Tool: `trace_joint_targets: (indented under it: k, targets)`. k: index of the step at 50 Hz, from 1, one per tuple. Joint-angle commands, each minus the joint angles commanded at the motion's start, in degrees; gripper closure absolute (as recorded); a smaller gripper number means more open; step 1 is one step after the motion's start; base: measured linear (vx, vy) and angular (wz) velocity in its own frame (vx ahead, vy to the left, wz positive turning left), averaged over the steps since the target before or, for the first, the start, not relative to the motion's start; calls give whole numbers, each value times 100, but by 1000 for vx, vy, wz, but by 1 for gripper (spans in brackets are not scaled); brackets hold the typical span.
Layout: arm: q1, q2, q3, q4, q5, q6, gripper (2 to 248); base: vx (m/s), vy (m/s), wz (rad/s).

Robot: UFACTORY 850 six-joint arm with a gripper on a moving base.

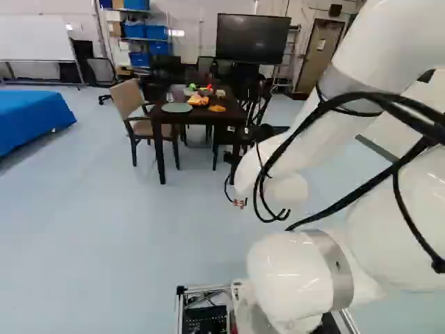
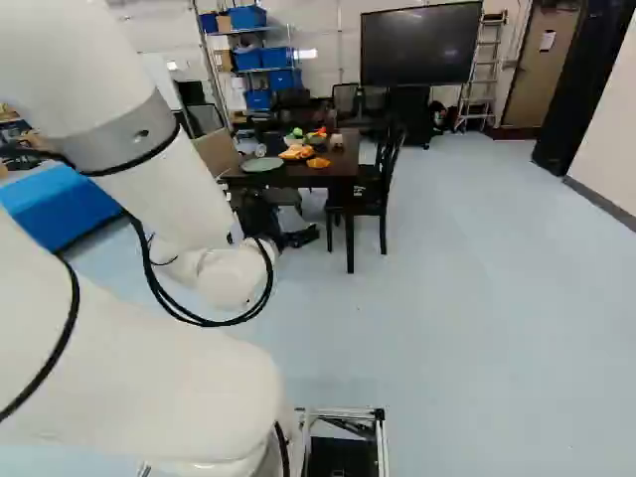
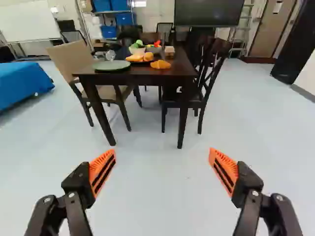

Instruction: Move the croissant to the empty plate

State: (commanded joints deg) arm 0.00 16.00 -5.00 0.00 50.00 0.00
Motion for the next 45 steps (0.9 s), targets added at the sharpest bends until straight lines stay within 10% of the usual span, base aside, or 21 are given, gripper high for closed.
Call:
trace_joint_targets:
  k: [45]
  targets:
    - [0, 0, 0, 0, 0, 0, 3, 136, 2, -14]
